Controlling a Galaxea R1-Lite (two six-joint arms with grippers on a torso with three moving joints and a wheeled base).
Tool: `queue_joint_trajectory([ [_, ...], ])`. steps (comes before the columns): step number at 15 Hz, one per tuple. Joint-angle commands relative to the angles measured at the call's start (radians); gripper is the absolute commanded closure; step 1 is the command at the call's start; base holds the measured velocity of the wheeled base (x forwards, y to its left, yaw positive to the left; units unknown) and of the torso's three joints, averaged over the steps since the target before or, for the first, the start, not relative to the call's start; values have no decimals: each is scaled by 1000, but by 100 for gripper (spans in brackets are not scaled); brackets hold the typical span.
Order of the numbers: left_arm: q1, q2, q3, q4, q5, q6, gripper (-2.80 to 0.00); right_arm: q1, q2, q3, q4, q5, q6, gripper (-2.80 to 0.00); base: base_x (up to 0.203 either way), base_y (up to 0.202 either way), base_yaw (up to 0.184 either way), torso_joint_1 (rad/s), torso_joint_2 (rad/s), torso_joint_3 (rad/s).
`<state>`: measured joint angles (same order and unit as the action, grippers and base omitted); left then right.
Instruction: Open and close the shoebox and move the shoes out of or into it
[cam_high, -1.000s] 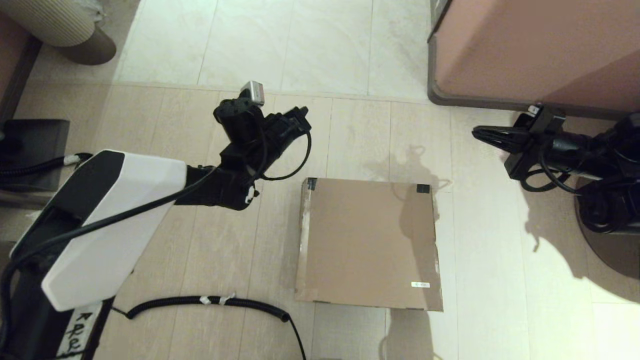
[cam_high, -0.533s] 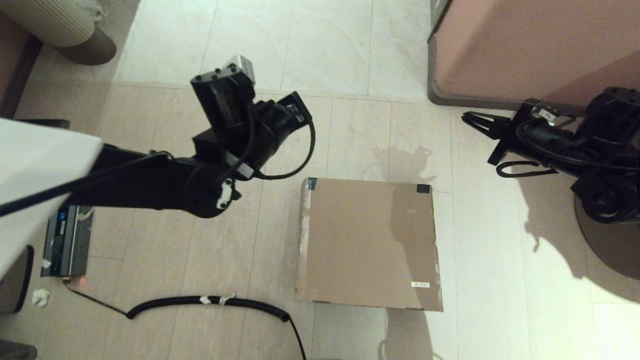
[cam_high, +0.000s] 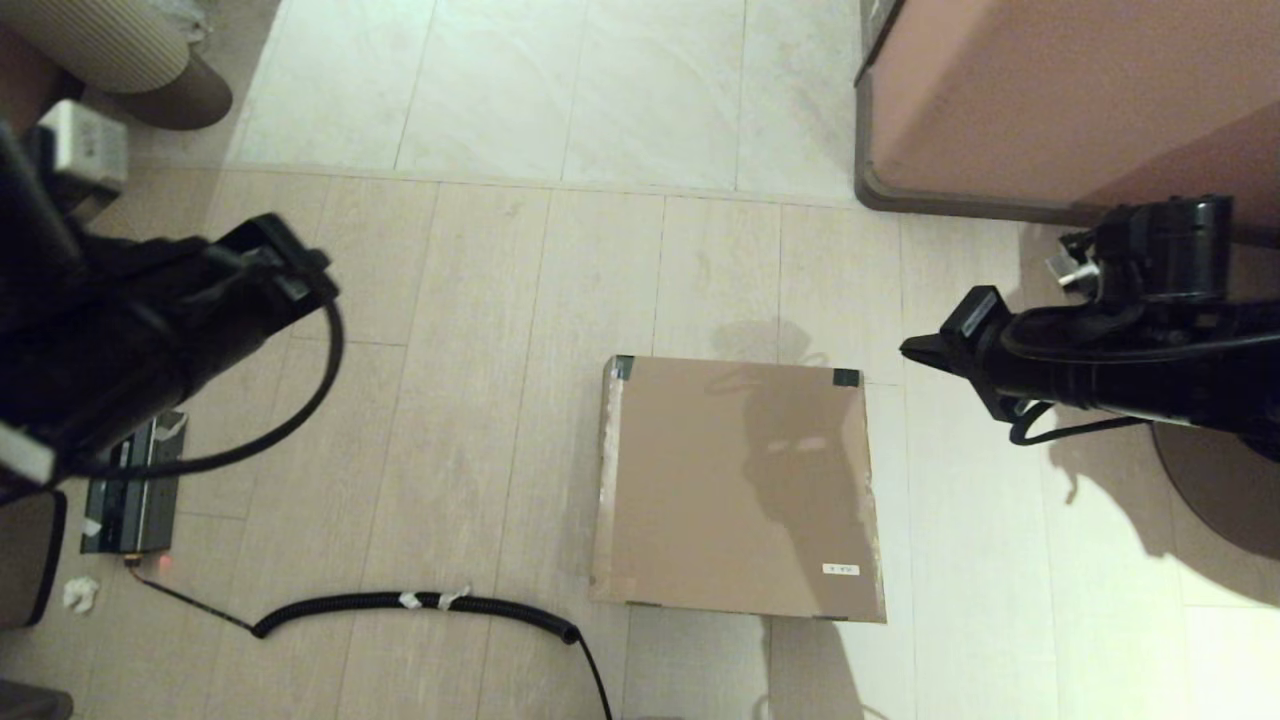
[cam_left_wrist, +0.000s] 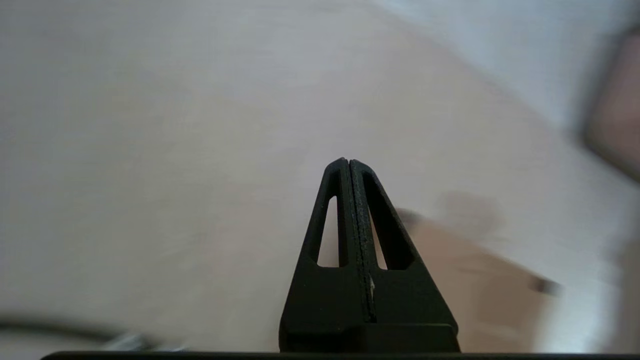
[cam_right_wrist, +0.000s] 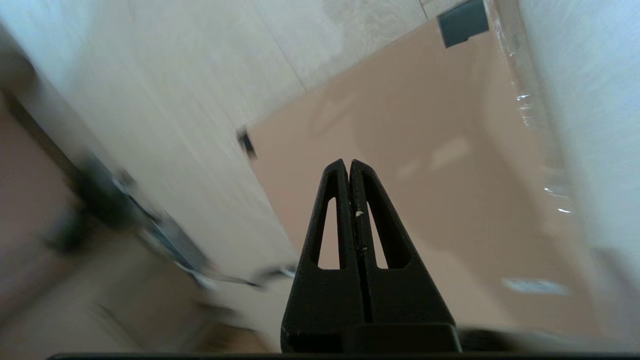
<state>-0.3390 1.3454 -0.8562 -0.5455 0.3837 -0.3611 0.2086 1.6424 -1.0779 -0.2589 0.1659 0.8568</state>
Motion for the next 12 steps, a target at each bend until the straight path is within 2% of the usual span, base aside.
queue_joint_trajectory([
  [1, 149, -184, 127, 6, 13, -2, 0, 9, -236, 37, 57, -14, -141, 0, 0, 0, 0, 0, 0, 0],
  [3, 355, -292, 255, 17, 25, -2, 0, -67, -464, 102, 121, -28, -247, 0, 0, 0, 0, 0, 0, 0],
  [4, 413, -382, 337, 20, 26, -1, 0, -123, -589, 141, 166, -34, -290, 0, 0, 0, 0, 0, 0, 0],
  [5, 429, -469, 411, 26, 17, 12, 0, -167, -705, 183, 227, -38, -345, 0, 0, 0, 0, 0, 0, 0],
  [6, 426, -561, 486, 40, -14, 54, 0, -202, -822, 240, 306, -46, -441, 0, 0, 0, 0, 0, 0, 0],
  [8, 416, -737, 623, 120, -125, 172, 0, -247, -1010, 432, 424, -74, -656, 0, 0, 0, 0, 0, 0, 0],
  [10, 409, -895, 714, 327, -240, 310, 0, -275, -1174, 625, 484, -96, -796, 0, 0, 0, 0, 0, 0, 0],
  [11, 407, -957, 740, 440, -272, 370, 0, -283, -1238, 698, 500, -104, -834, 0, 0, 0, 0, 0, 0, 0],
  [12, 406, -1022, 770, 505, -291, 411, 0, -288, -1295, 772, 505, -109, -858, 0, 0, 0, 0, 0, 0, 0],
])
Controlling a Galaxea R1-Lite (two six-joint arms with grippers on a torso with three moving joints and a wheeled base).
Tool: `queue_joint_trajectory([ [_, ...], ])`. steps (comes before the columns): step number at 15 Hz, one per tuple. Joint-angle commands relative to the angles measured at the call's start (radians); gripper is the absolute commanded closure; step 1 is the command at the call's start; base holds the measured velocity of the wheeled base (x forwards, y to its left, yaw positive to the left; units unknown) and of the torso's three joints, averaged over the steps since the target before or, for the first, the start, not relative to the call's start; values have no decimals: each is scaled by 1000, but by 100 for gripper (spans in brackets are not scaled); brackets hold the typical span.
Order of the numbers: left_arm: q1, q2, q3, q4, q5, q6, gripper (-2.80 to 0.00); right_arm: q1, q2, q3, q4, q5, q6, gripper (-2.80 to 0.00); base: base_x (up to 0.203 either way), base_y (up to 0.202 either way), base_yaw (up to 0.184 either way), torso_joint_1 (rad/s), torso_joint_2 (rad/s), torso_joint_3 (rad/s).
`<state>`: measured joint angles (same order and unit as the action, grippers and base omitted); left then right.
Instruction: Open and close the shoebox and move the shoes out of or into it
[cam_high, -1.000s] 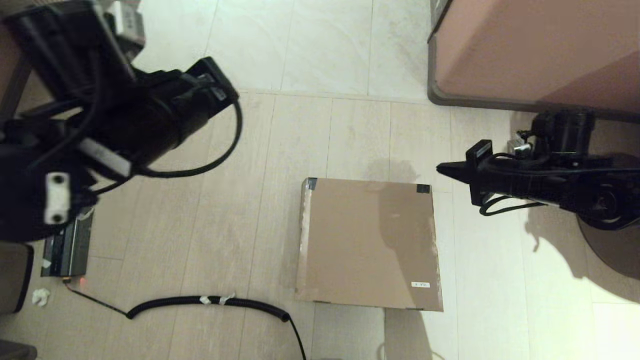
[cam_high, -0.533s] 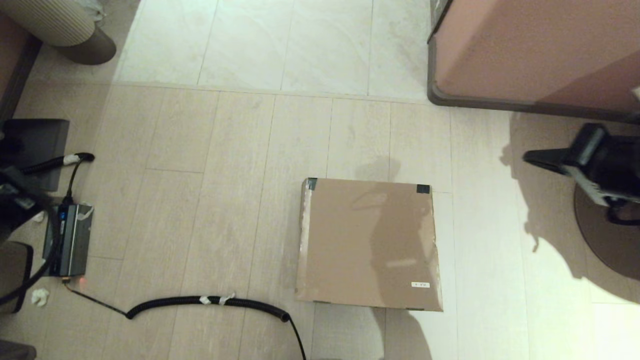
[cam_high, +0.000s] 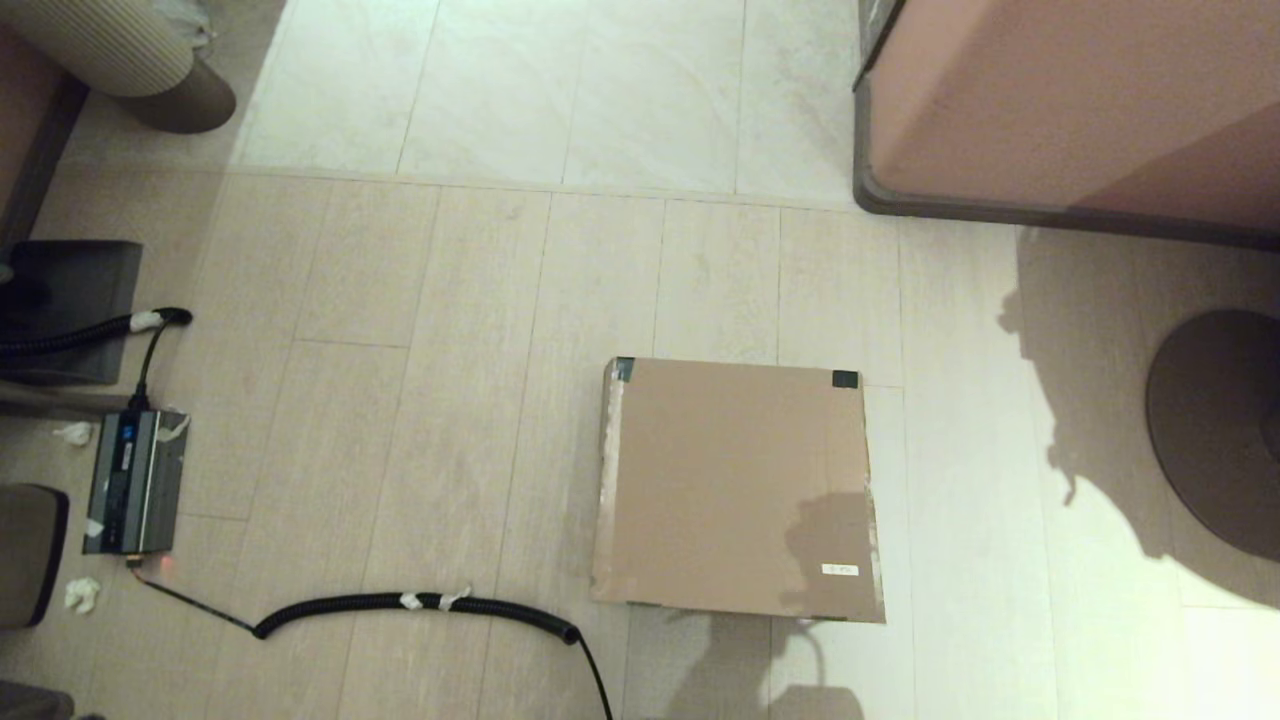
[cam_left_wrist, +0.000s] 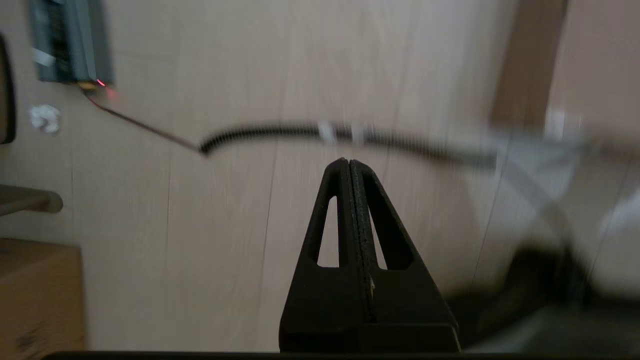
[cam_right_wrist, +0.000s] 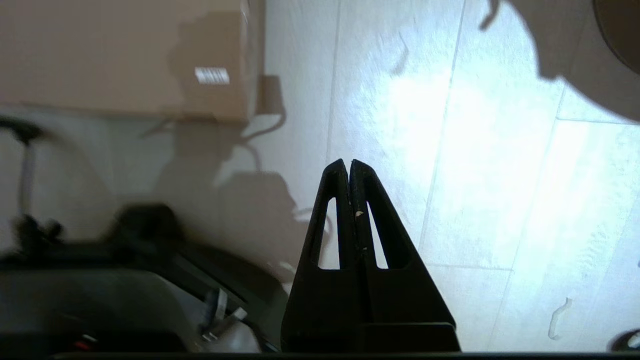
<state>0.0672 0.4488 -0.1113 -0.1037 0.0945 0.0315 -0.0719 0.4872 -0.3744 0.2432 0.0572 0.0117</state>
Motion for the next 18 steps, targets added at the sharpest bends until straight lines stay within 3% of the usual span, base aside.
queue_joint_trajectory([
  [1, -3, -173, 48, 99, -15, 47, 0, -10, -181, 144, -3, -1, -27, 0, 0, 0, 0, 0, 0, 0],
  [4, -6, -182, 67, 136, -29, 38, 0, -11, -199, 328, -118, -13, -42, 0, 0, 0, 0, 0, 0, 0],
  [7, -2, -104, 67, 142, -44, 37, 0, -7, -130, 332, -136, -23, -12, 0, 0, 0, 0, 0, 0, 0],
  [9, -2, -126, 74, 139, -77, 38, 0, 58, -87, 333, -137, -24, -12, 0, 0, 0, 0, 0, 0, 0],
  [13, -2, -176, 130, 4, -121, -40, 0, 94, -319, 333, -138, -25, -7, 0, 0, 0, 0, 0, 0, 0],
  [14, -36, -182, 130, 3, -128, -48, 0, 88, -405, 331, -135, -25, -6, 0, 0, 0, 0, 0, 0, 0],
  [16, -180, -166, 129, 10, -117, -52, 0, 78, -486, 322, -112, -26, -3, 0, 0, 0, 0, 0, 0, 0],
  [18, -231, -168, 130, 55, -93, -22, 0, 76, -487, 324, -116, -27, -2, 0, 0, 0, 0, 0, 0, 0],
])
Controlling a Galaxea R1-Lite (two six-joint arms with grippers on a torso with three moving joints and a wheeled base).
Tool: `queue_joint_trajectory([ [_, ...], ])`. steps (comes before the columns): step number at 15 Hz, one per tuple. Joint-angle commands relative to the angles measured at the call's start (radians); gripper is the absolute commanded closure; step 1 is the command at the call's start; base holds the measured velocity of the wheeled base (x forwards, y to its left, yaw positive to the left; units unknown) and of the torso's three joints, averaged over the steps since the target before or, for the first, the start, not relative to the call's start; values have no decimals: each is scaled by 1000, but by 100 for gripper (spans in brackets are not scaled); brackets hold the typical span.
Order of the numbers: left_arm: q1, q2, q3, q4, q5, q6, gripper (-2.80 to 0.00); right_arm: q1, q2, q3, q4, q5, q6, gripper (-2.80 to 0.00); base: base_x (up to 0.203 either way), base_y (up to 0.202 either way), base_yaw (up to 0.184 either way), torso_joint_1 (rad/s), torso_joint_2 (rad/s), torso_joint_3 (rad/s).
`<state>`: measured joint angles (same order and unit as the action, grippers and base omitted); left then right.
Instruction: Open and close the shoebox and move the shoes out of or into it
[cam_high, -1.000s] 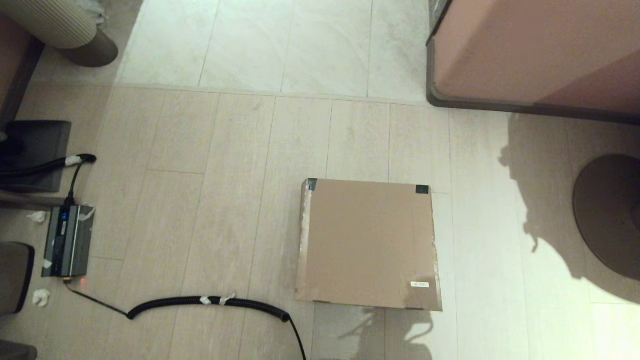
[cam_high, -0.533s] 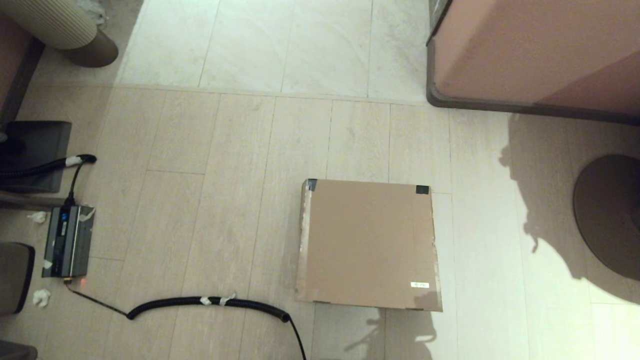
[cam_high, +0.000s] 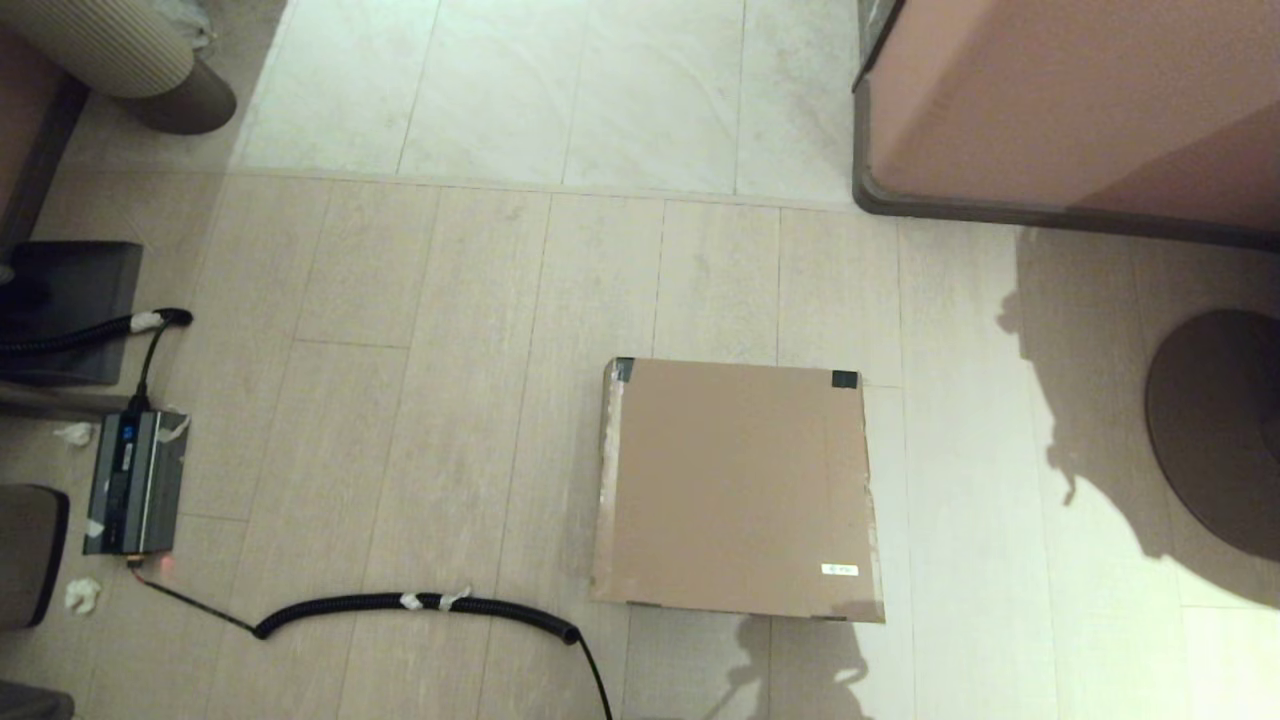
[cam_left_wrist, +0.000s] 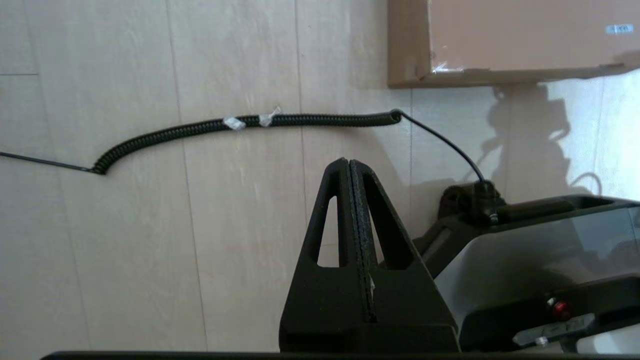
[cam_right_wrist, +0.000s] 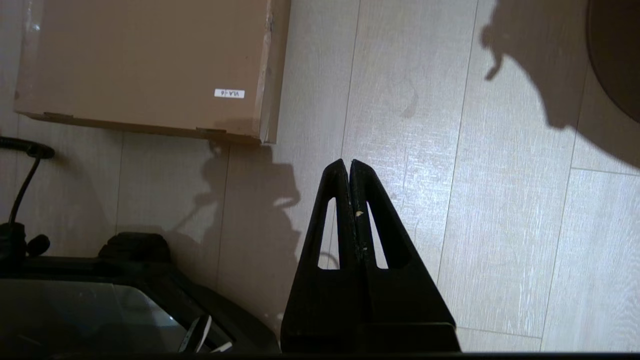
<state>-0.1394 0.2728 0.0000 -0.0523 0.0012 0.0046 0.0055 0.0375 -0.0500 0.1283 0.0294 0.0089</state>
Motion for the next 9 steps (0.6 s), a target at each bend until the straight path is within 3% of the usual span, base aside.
queue_joint_trajectory([
  [1, -23, 9, 18, 3, 6, -35, 0, -1, -38, -1, 1, 0, 0, 0, 0, 0, 0, 0, 0, 0],
  [2, -25, 12, 17, 6, 7, -66, 0, -1, -38, -2, 1, 0, -4, 0, 0, 0, 0, 0, 0, 0],
  [4, -44, 57, 18, 5, 6, -60, 0, -1, -38, -1, 1, -2, 5, 0, 0, 0, 0, 0, 0, 0],
  [7, 58, 71, 17, 7, 7, -58, 0, -1, -38, -4, 2, -20, 42, 0, 0, 0, 0, 0, 0, 0],
  [9, 59, 39, 18, 6, 4, -45, 0, -1, -38, -4, 2, -22, 58, 0, 0, 0, 0, 0, 0, 0],
])
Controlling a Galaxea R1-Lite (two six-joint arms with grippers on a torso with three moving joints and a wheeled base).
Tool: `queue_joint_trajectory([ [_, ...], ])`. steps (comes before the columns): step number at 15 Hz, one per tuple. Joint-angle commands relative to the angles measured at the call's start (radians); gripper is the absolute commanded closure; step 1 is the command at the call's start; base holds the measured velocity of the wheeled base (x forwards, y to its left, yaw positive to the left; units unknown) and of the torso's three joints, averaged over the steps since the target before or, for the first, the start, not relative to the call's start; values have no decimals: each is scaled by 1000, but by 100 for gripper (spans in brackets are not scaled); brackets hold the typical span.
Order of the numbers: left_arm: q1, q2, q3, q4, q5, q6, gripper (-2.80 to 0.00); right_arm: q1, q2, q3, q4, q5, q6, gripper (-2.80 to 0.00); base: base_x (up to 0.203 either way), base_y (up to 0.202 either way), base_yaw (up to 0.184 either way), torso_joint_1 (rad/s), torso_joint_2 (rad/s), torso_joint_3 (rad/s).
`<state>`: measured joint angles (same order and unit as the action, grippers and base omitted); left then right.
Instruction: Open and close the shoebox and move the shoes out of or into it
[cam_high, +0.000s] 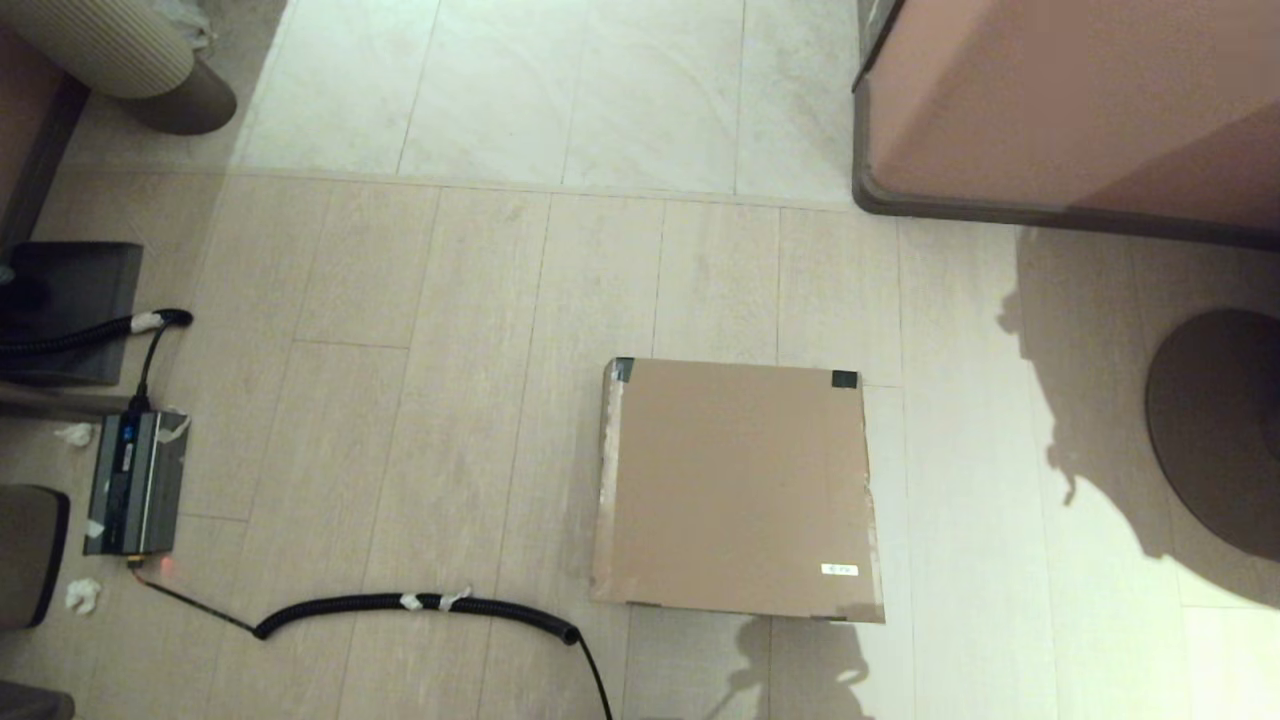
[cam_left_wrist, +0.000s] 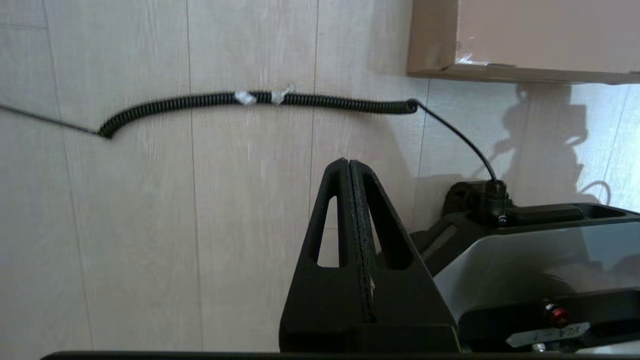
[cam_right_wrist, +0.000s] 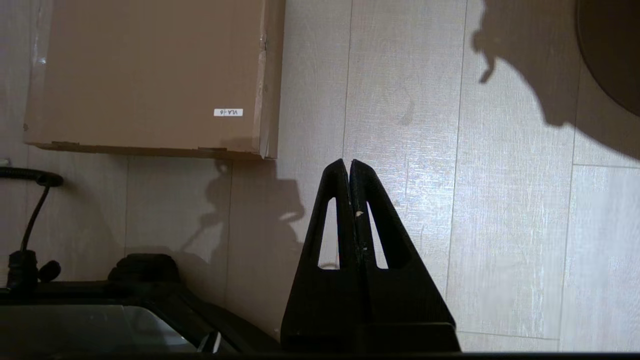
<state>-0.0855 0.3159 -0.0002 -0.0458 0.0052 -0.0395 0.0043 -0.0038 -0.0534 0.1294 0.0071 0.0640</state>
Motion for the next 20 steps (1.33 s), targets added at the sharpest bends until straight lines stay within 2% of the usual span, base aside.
queue_joint_trajectory([
  [1, -4, -33, 19, -1, -1, 3, 0, 0, 4, -2, 1, -8, 32, 0, 0, 0, 0, 0, 0, 0],
  [3, -8, -34, 19, 3, 4, 13, 0, 0, 4, -3, 3, -23, 46, 0, 0, 0, 0, 0, 0, 0],
  [6, -36, 18, 16, 8, -16, 32, 0, 0, 4, -3, 9, -13, 16, 0, 0, 0, 0, 0, 0, 0],
  [8, -67, 65, 16, 9, -22, 29, 0, 0, 4, -5, 10, -13, 14, 0, 0, 0, 0, 0, 0, 0],
  [13, -69, 49, 16, 5, -8, -10, 0, 0, 4, -5, 12, -12, 7, 0, 0, 0, 0, 0, 0, 0],
  [14, -57, 21, 16, 6, -2, -14, 0, 0, 4, -3, 12, -12, 7, 0, 0, 0, 0, 0, 0, 0],
  [17, 93, -24, 16, 6, 3, -16, 0, 0, 4, -3, 10, -12, 7, 0, 0, 0, 0, 0, 0, 0],
  [20, 93, -248, 16, 4, 4, -16, 0, 0, 4, -5, 10, -12, 8, 0, 0, 0, 0, 0, 0, 0],
])
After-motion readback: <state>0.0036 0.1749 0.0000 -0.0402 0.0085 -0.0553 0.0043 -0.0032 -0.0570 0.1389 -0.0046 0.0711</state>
